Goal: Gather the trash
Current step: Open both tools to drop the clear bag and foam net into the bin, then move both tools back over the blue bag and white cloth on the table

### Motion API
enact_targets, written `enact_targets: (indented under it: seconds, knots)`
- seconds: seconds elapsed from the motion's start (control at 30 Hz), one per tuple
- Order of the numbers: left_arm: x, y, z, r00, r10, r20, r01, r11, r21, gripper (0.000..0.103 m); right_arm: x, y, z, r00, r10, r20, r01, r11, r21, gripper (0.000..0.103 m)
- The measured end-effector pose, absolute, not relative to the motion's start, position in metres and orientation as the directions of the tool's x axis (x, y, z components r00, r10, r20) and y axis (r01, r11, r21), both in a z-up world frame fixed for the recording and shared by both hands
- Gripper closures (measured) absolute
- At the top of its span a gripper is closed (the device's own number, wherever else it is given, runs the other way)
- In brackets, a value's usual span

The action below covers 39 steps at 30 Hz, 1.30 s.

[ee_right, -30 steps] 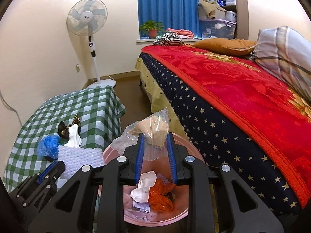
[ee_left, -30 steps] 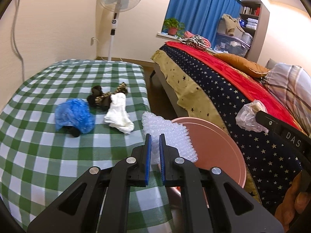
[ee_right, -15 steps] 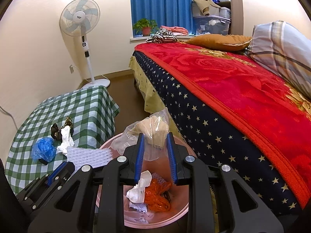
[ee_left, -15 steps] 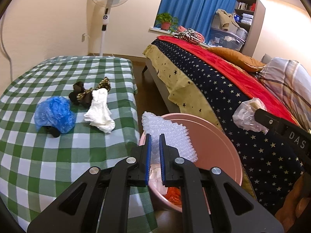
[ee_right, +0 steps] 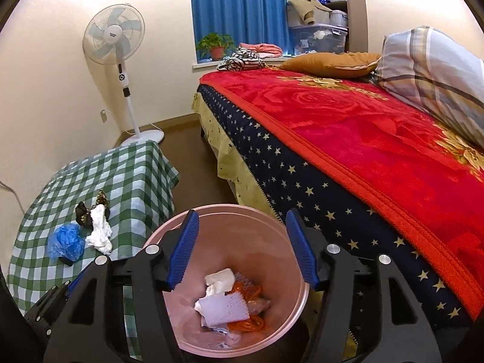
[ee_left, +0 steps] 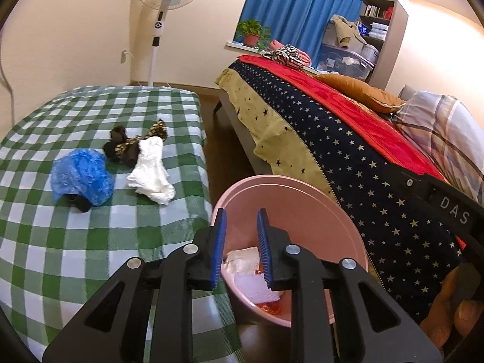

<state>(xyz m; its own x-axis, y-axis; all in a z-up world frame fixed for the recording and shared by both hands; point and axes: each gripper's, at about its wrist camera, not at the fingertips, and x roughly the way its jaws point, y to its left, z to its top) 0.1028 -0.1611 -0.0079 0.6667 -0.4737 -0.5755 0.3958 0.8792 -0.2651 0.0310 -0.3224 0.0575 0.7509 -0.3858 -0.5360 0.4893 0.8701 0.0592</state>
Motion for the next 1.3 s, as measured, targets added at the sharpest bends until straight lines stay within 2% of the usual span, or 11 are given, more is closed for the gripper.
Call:
enact_targets:
  seconds: [0.33, 0.47, 0.8, 1.3]
  knots:
    - [0.094, -0.118, 0.001, 0.714, -0.424, -0.557, 0.328, 0.906, -0.268, 0.082, 0.026, -0.302, 0.062, 0.791, -0.332, -0.514, 0.429, 0.9, 0.078, 0.043]
    - [0.088, -0.094, -0.001, 0.737, -0.384, -0.556, 0.286, 0.923, -0.259, 0.082, 0.028, -0.288, 0.062, 0.812, -0.293, -0.505, 0.386, 0.919, 0.086, 0.047]
    - [0.091, -0.041, -0.008, 0.796, -0.243, -0.555, 0.142, 0.965, -0.219, 0.082, 0.05, -0.256, 0.045, 0.834, -0.148, -0.531, 0.266, 0.952, 0.154, 0.072]
    - [0.117, -0.026, -0.015, 0.81, -0.182, -0.558, 0.061, 0.972, -0.228, 0.082, 0.099, -0.224, 0.013, 0.82, -0.007, -0.573, 0.157, 0.965, 0.212, 0.073]
